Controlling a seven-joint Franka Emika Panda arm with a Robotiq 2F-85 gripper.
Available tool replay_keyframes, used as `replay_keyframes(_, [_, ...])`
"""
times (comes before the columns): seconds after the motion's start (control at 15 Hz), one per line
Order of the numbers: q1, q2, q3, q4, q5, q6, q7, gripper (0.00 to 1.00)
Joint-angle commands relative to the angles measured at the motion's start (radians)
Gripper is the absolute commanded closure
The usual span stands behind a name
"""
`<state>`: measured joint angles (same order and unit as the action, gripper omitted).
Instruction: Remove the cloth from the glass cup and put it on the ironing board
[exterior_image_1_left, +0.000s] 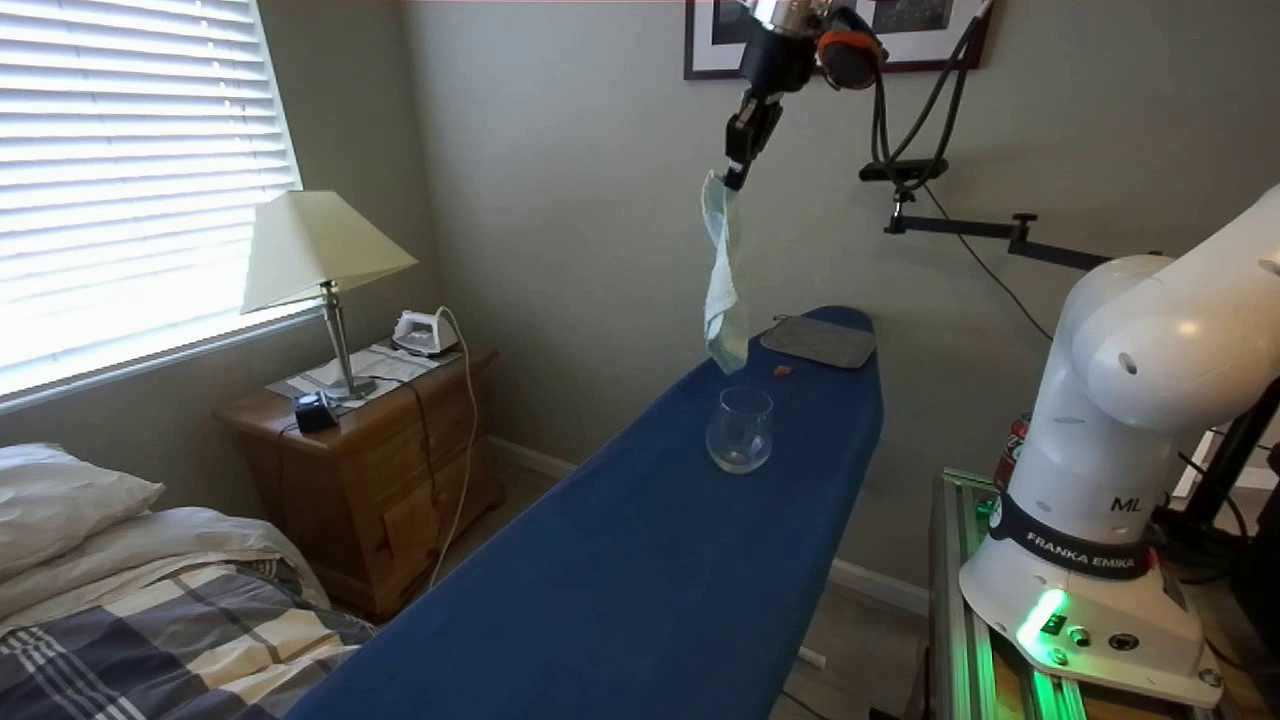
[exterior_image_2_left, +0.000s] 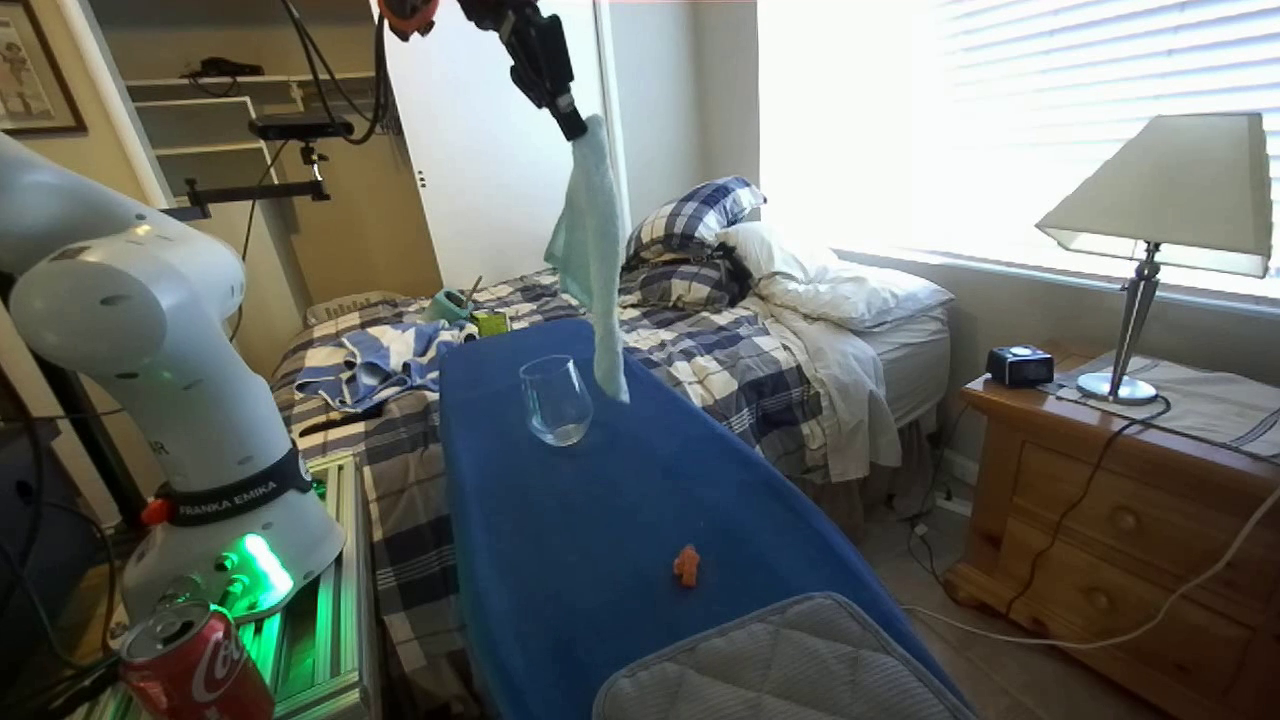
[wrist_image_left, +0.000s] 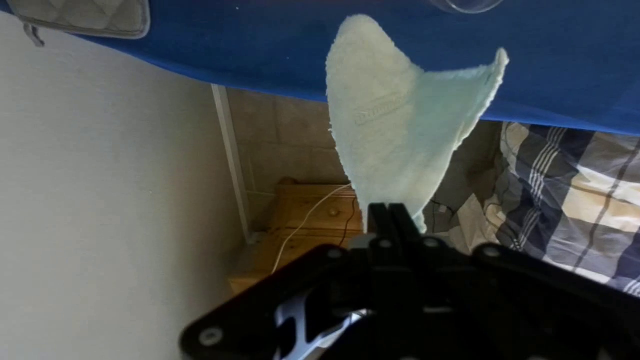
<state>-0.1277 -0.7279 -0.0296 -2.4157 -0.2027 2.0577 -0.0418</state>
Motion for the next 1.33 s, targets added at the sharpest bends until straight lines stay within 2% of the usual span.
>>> replay_keyframes(0.0, [-0.035,-0.010,-0.038,-0.034,-0.024,0.003,0.025,0.98])
replay_keyframes(0.73, [-0.073,0.069,-0.150,-0.149,0.003,0.094,-0.003,0.97])
replay_keyframes(0.8, [-0.075,0.077,-0.151,-0.148,0.003,0.084,-0.003,0.73])
replay_keyframes(0.93, [-0.079,0.090,-0.153,-0.154,0.005,0.077,-0.002,0.67])
replay_keyframes(1.27, [-0.075,0.100,-0.144,-0.144,0.007,0.073,0.002,0.32])
